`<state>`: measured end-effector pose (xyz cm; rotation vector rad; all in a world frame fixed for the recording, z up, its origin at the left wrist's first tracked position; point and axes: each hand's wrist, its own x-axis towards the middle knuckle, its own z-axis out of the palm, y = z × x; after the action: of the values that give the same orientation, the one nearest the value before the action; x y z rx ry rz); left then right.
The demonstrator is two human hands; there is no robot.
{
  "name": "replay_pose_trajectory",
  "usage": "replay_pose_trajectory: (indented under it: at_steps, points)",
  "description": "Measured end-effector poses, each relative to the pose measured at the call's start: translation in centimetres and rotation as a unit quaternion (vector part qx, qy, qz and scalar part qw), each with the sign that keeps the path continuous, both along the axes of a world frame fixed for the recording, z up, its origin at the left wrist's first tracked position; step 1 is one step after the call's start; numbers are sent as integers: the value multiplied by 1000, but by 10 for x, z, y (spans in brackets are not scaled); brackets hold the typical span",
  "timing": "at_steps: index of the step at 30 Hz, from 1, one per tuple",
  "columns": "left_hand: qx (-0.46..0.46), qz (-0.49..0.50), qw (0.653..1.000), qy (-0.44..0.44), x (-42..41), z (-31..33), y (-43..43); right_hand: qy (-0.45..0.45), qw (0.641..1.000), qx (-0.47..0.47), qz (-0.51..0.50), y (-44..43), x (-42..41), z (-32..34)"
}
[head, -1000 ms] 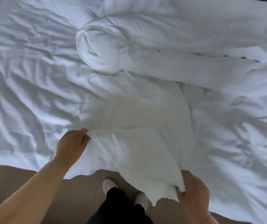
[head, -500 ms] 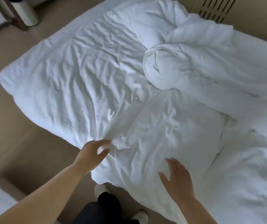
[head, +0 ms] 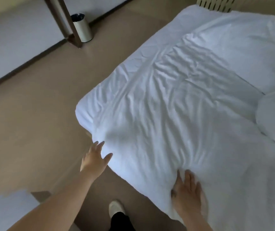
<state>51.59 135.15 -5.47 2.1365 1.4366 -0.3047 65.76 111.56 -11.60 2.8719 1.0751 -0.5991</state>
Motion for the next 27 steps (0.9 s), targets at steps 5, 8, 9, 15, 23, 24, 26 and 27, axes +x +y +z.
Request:
replay_pose_trajectory:
  at_steps: [5,8,9,15,23,24,26,27]
  points:
    - [-77,42,995,-45,37,-14,89,7,995,99,-10,0,-4,-21]
    - [-102,85,990,-49,75,-26,108,54,988,132,-55,14,-4,-23]
    - [-87,90,992,-25,81,-28,113,47,986,140,-73,17,-4,-24]
    - [-87,-45,993,58,87,-32,154,-36,962,197,-186,41,-9,-30]
    - [-198,-222,954,-27,91,-11,190,-118,920,42,-371,124,-32,27]
    - [-222,-235,945,-49,89,-5,200,-160,920,45,-356,146,-39,34]
    - [-251,-274,925,-76,88,13,225,-180,921,77,-337,199,-56,43]
    - [-255,-296,916,-90,86,24,241,-156,924,86,-339,229,-65,48]
